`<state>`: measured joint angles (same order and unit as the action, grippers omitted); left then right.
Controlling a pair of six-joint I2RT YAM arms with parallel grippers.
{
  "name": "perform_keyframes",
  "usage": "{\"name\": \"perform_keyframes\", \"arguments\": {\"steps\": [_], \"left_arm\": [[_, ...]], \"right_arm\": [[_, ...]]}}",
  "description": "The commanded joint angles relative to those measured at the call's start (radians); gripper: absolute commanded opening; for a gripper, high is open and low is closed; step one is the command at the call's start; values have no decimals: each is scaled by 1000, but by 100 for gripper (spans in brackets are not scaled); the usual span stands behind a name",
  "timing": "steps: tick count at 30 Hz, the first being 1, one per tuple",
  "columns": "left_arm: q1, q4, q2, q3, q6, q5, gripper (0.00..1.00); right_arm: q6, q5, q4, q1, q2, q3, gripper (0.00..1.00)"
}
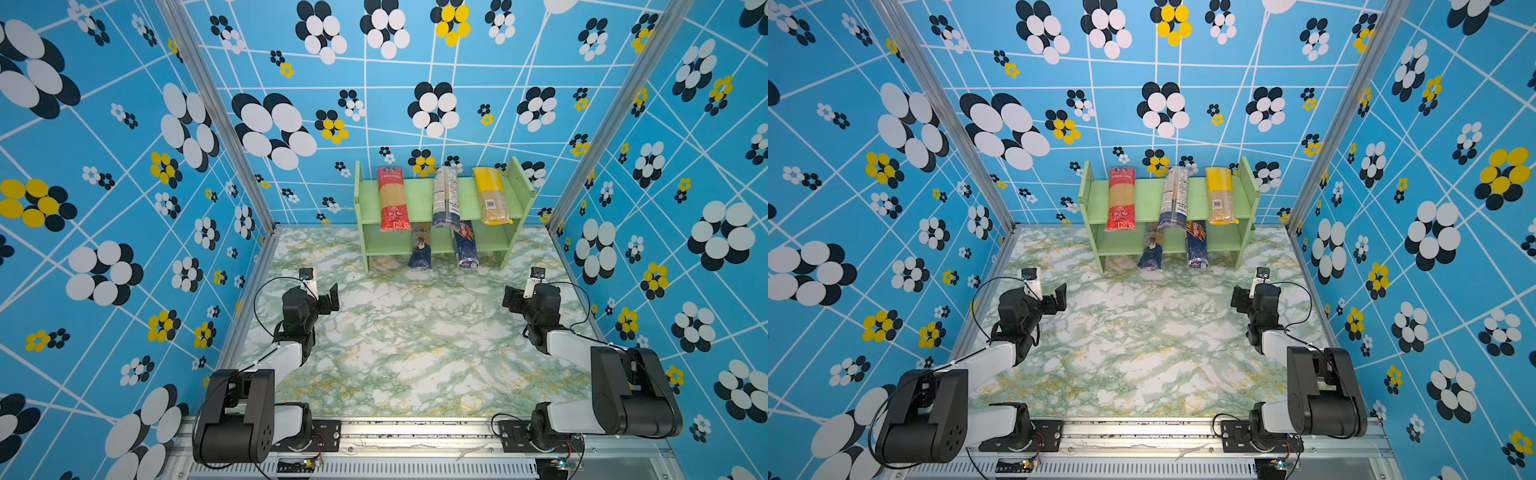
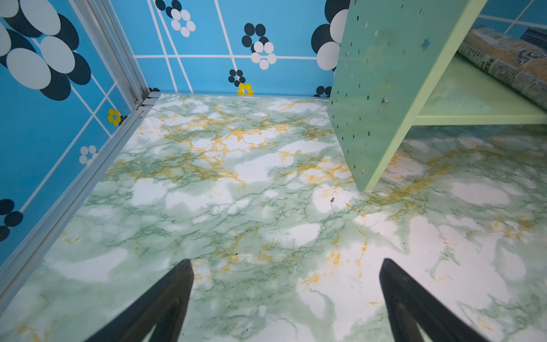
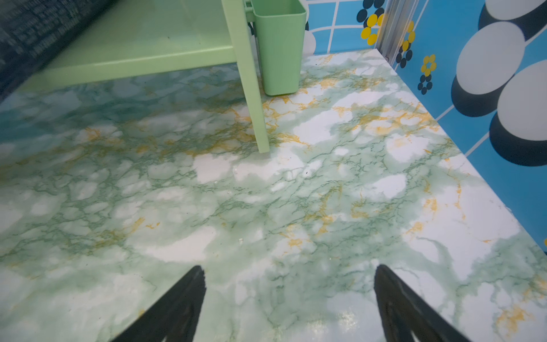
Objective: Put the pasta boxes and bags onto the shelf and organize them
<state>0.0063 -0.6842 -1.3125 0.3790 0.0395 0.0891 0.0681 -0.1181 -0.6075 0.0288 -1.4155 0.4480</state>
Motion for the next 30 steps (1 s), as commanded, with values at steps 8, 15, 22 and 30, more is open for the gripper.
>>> {"name": "perform_keyframes", "arguments": {"steps": [8,15,22,30], "left_arm": [[12,-226,-149,-32,-24,21,99],[13,-344,-241,-49,-26,20,99],[10,-246,-234,-6,-5,-53,99],[1,-235,-232,-1,-11,-64,99]], "right_arm": [[18,11,-324,5,-98,-98,91],[13,16,-334,3,-122,-89,91],[3,14,-312,-4,-125,-77,93],[-3,4,-299,-12,-125,-69,99]]}}
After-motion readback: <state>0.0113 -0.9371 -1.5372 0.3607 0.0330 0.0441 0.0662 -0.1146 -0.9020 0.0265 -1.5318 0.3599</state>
